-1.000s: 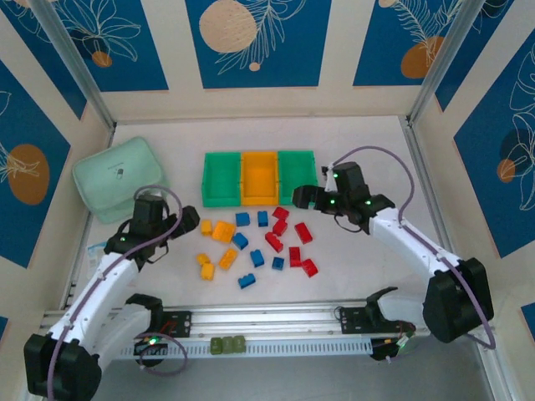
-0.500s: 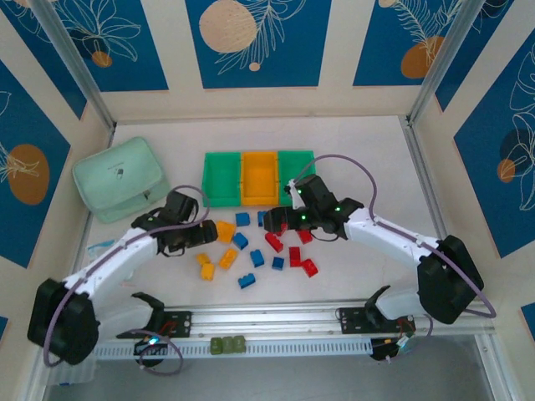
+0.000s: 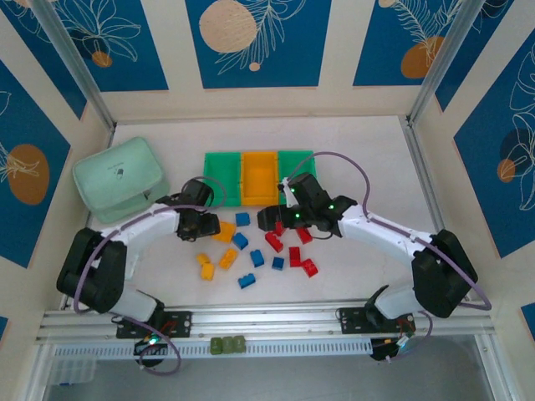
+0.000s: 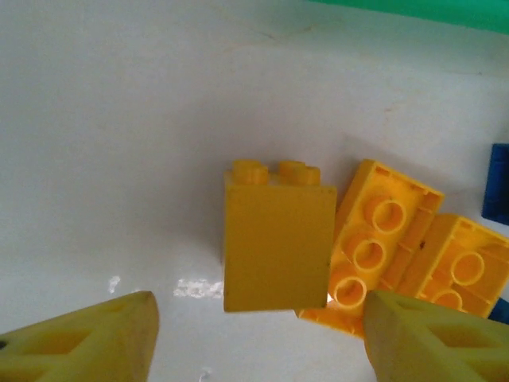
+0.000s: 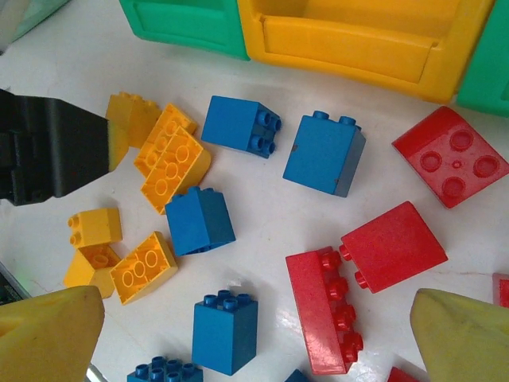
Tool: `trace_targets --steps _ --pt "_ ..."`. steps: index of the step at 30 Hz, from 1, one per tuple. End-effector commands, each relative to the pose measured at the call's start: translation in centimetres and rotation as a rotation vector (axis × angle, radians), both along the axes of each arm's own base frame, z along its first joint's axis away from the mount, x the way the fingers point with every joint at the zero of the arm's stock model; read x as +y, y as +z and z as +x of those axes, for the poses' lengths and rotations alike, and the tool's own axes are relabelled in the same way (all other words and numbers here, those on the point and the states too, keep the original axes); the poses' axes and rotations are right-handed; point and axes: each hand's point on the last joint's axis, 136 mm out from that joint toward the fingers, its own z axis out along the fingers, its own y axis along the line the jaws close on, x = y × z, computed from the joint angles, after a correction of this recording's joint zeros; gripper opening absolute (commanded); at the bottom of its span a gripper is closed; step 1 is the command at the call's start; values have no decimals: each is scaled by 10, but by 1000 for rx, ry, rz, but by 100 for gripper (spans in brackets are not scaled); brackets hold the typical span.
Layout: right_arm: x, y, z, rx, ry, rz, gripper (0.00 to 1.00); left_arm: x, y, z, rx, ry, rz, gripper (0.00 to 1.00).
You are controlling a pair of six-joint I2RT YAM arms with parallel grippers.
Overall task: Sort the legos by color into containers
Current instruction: Pick up the lego from the center of the table, then place the lego in the container.
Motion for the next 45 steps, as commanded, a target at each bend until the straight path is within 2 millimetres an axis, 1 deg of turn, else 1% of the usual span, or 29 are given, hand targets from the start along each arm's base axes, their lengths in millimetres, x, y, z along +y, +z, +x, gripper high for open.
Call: trace_targets --steps 1,4,6,10,17,20,23,26,29,32,34,37,40,45 --pt "6 8 3 -16 12 4 99 0 3 15 -34 6 10 57" --pt "8 7 3 -11 17 7 99 4 0 16 -34 22 15 47" --pt "10 6 2 -9 23 6 99 6 -2 16 -34 32 15 45" --pt "12 5 3 -7 30 0 99 10 -7 13 -18 42 14 36" --pt "11 8 4 -19 39 -9 99 13 -2 9 -20 40 19 21" --pt "12 10 4 -23 44 -5 99 16 6 8 -31 43 23 18" --pt "15 13 5 -22 58 -2 99 21 18 5 -54 53 34 16" --pt "16 17 6 -25 67 -4 99 26 34 1 -87 66 34 14" --pt "16 21 8 -32 61 2 99 26 56 1 -129 65 19 13" --pt "16 25 11 -35 49 17 99 23 82 9 -173 49 7 13" --pt "16 27 14 -35 37 22 99 15 99 19 -197 21 -15 13" --pt "14 28 19 -34 9 22 99 3 113 36 -204 -14 -30 13" --pt "7 28 27 -26 -43 7 99 -9 117 57 -199 -34 -36 12" --pt "1 28 38 -27 -102 2 99 -20 109 95 -183 -62 14 12"
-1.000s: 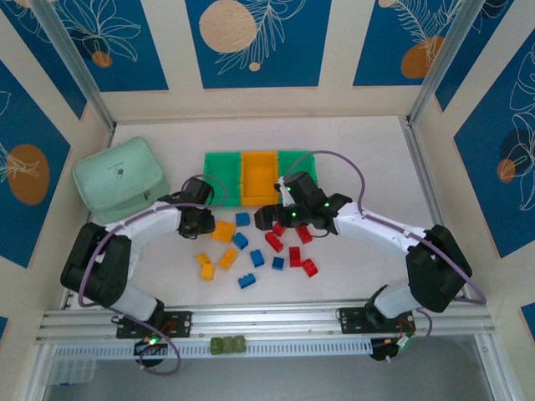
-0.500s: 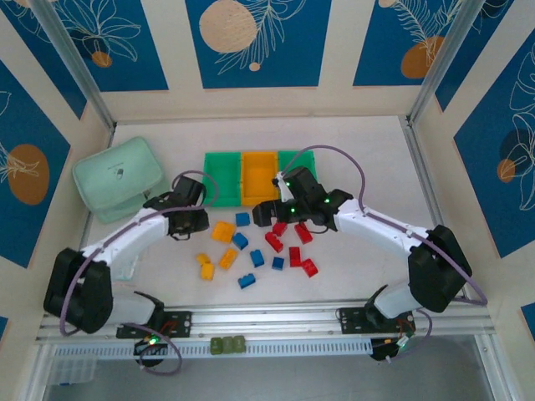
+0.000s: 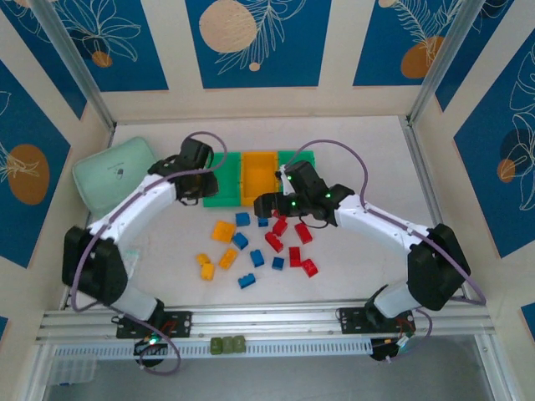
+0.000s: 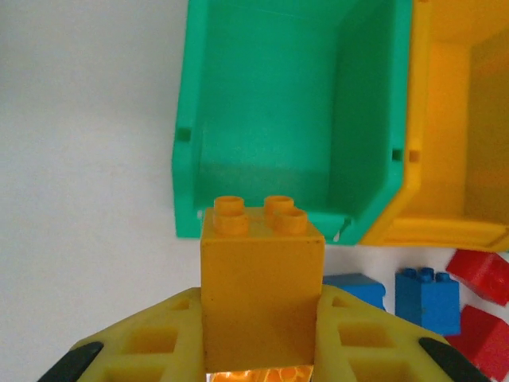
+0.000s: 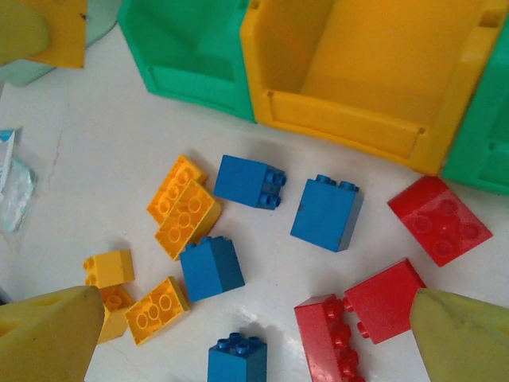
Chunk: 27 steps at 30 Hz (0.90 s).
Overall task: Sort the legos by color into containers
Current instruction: Place the lego in the container.
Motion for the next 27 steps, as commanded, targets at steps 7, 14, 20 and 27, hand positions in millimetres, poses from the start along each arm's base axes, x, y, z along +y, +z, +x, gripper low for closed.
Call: trace_targets --steps 7,14,20,27 --pt "1 12 17 -11 -54 23 99 -15 -24 61 31 -46 90 12" --pt "0 12 18 -18 -42 7 99 -26 -36 87 54 -58 97 28" --pt "3 16 20 -24 -23 1 99 -28 -24 82 41 -61 66 44" --pt "12 24 22 -26 -12 44 99 -17 -3 66 7 -59 79 53"
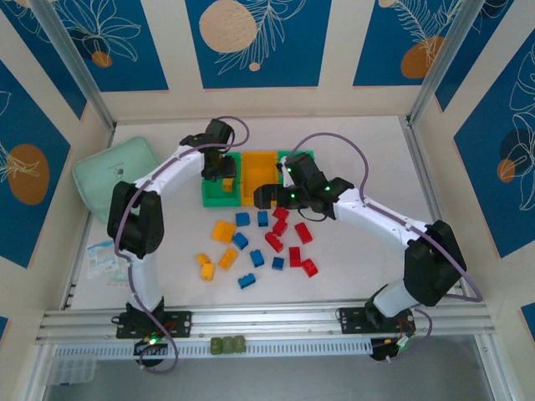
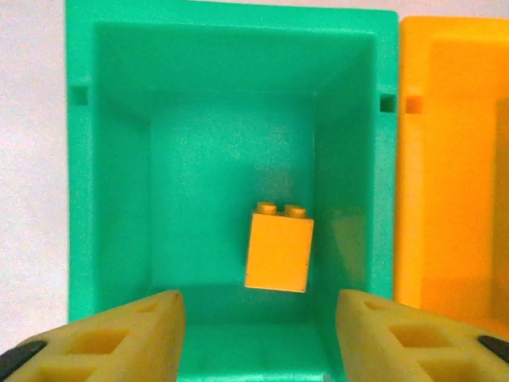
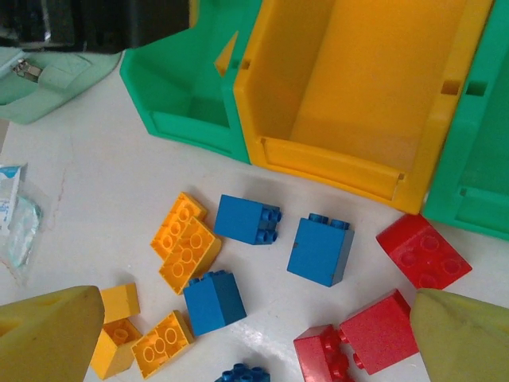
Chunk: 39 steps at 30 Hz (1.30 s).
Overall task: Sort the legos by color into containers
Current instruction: Place the lego in the container, then pick up the lego from the middle-left of the table.
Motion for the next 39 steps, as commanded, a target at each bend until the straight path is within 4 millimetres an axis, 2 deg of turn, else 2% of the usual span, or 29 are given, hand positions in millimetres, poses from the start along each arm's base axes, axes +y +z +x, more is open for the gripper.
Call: trace_targets --steps 1,6,9,16,20,24,30,39 --pt "9 8 2 0 30 28 99 13 26 -12 -22 0 14 54" --pt "11 1 -12 18 61 -7 99 13 32 -46 -9 -26 -51 55" --pt "12 -7 -25 49 84 -9 99 22 29 -73 17 -11 -63 56" --pt "17 -20 -54 103 144 -3 99 48 8 -148 125 40 -33 58" --pt "19 -30 -69 110 177 -11 99 60 -13 -192 207 95 9 59" --pt "24 -42 -83 131 211 -7 99 64 -33 -225 269 148 13 61" --pt "35 -54 -93 150 239 -20 99 59 -61 -252 324 226 -39 62" --pt "38 -55 -87 132 239 -38 99 52 -91 -262 347 311 -105 65"
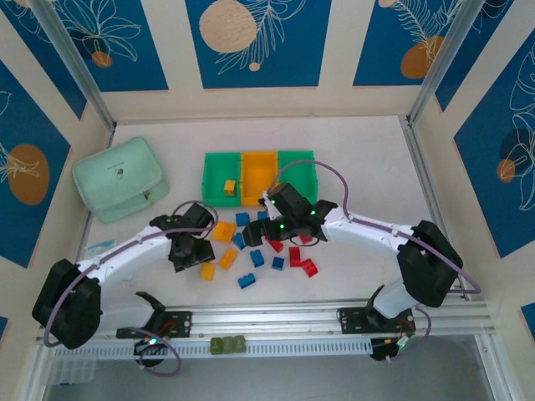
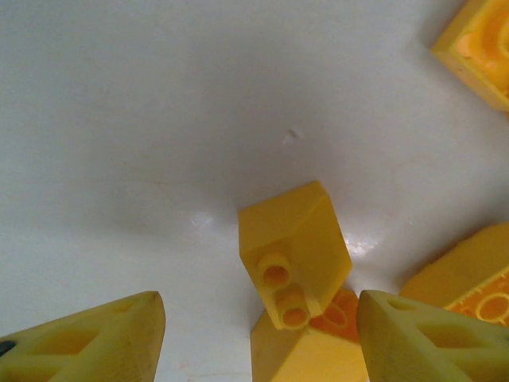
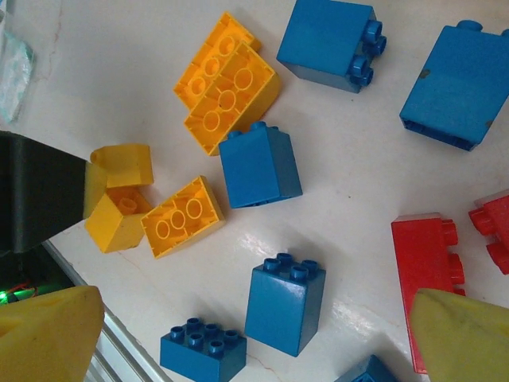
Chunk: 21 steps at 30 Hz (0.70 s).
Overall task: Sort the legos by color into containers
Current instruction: Pick up the lego from the middle-left of the table.
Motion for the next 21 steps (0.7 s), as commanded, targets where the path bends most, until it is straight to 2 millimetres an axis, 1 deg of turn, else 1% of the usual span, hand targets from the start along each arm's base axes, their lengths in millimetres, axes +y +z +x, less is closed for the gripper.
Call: trace_targets --steps 1,6,13,15,17,21 --pt "5 3 1 -8 12 8 99 -10 -7 -1 -5 63 -62 65" --pt "6 2 3 -11 12 2 99 -15 -12 6 -1 43 -58 65" --pt "7 0 3 -7 15 -2 99 -17 -24 9 6 48 -51 60" --pt "6 -1 2 -5 16 -4 99 -17 -25 10 9 45 -45 58" --pt "7 -1 2 -5 18 -4 99 -18 -26 11 7 46 -45 54" --pt "6 -2 3 -6 13 -6 99 -13 -29 8 10 49 -28 48"
